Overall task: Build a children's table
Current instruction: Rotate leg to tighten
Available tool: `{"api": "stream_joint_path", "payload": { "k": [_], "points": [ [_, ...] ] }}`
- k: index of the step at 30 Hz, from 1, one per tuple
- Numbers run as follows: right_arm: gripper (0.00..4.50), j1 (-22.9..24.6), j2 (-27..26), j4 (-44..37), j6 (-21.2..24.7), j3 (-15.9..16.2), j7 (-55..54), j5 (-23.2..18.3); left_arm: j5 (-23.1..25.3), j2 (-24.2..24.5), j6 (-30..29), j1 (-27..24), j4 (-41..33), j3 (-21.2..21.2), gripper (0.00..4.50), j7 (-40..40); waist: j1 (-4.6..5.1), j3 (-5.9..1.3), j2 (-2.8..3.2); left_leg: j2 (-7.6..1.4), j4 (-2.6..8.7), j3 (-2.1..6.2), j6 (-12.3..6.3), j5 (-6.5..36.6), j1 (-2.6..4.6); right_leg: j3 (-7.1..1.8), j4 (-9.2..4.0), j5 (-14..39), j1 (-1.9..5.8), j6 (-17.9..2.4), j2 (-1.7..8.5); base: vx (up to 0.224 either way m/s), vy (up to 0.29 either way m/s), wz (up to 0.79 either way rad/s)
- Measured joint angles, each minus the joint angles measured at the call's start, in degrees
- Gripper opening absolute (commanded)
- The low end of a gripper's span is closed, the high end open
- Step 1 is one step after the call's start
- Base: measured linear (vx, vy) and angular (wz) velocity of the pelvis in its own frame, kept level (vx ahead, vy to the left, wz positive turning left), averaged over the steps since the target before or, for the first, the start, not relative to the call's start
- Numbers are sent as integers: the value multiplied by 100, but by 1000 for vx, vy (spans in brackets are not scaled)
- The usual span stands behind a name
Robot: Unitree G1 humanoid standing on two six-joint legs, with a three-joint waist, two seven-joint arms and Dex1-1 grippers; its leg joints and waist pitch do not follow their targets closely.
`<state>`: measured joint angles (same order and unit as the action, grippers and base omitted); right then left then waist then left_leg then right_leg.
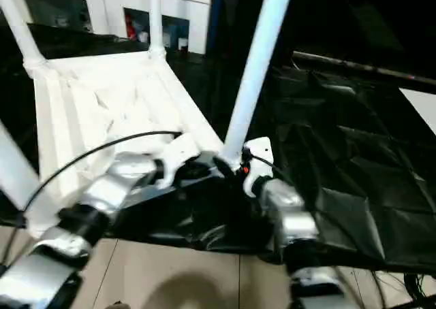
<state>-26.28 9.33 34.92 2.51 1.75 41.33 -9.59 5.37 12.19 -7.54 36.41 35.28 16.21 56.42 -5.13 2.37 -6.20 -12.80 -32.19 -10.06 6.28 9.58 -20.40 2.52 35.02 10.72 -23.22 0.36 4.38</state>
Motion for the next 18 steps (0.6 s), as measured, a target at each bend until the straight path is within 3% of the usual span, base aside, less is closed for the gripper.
{"api": "stream_joint_path", "payload": {
  "k": [9, 17, 18],
  "points": [
    [390, 57, 387, -137, -34, 455, 1174, 20, -501, 724, -106, -375, -601, -63, 0, 1258, 3, 2, -8, -2, -7, 0, 0, 0, -8, 0, -2, 2, 0, 0, 1, 0, 0, 0],
    [390, 137, 480, -180, -66, 666, 1434, 105, -628, 890, -208, -468, -759, -101, 0, 1496, 6, 3, -10, -2, -8, -3, 0, 0, -10, -1, -2, 9, -3, 1, 0, 0, 0, 0],
    [373, 137, 479, -180, -71, 668, 1445, 112, -632, 895, -216, -469, -759, -105, 0, 1509, 6, 3, -10, -2, -8, -3, 0, 0, -10, -1, -2, 9, -3, 1, 0, 0, 0, 0]
  ]
}}
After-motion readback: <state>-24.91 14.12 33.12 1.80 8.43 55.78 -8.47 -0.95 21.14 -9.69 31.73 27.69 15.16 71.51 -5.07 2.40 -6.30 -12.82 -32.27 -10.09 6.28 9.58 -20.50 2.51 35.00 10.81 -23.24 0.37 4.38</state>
